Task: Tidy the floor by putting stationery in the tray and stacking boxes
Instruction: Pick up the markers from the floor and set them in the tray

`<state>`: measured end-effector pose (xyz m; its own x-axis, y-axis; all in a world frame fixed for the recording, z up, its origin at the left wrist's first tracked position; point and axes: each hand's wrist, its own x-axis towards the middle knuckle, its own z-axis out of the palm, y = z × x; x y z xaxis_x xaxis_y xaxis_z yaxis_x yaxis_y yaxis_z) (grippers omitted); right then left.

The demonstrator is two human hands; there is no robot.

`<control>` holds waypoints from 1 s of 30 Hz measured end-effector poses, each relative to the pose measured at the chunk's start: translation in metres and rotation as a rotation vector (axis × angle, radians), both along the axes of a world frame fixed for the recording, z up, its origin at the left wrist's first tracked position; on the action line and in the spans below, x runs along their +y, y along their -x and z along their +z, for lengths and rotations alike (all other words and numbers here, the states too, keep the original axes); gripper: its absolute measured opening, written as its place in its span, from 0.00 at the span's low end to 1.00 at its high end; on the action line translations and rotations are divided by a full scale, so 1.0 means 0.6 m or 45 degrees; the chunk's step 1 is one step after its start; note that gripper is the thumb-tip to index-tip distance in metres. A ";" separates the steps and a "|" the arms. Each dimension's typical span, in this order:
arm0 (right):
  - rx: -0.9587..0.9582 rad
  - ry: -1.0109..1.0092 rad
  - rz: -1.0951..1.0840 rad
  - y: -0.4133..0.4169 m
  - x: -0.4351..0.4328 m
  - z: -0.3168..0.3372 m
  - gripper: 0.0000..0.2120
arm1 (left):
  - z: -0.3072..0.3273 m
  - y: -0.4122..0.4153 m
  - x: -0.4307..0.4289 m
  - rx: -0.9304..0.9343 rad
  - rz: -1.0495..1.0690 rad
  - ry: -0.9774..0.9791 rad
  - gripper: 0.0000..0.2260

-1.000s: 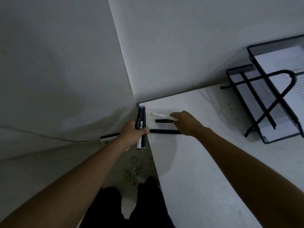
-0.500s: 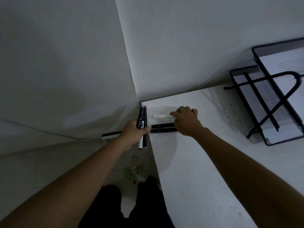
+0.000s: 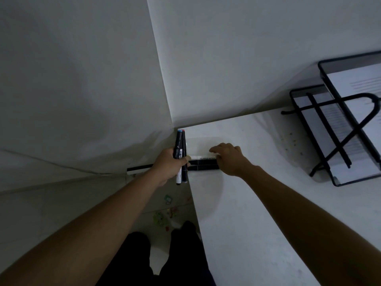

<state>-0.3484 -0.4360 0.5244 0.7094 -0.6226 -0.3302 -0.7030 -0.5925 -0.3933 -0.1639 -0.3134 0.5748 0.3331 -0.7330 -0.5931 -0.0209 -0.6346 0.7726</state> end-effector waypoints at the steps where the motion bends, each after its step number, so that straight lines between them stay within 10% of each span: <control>1: -0.080 0.027 -0.057 0.002 0.000 0.001 0.18 | 0.001 0.000 -0.005 -0.028 -0.023 0.006 0.11; 10: -0.400 -0.080 -0.786 0.036 0.001 -0.015 0.18 | 0.027 0.006 -0.086 -0.615 -0.505 0.249 0.04; 22: -0.490 -0.268 -0.819 0.066 0.027 -0.016 0.18 | -0.039 0.054 -0.141 -0.970 -1.128 -0.023 0.14; 30: -0.370 0.098 -0.506 0.058 0.027 -0.012 0.17 | -0.064 0.026 -0.113 -1.167 -1.178 0.316 0.12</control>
<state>-0.3830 -0.4196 0.5172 0.4681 -0.8784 -0.0961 -0.7481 -0.3360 -0.5722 -0.1792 -0.3815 0.5361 -0.1396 -0.9604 -0.2411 -0.9392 0.0513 0.3394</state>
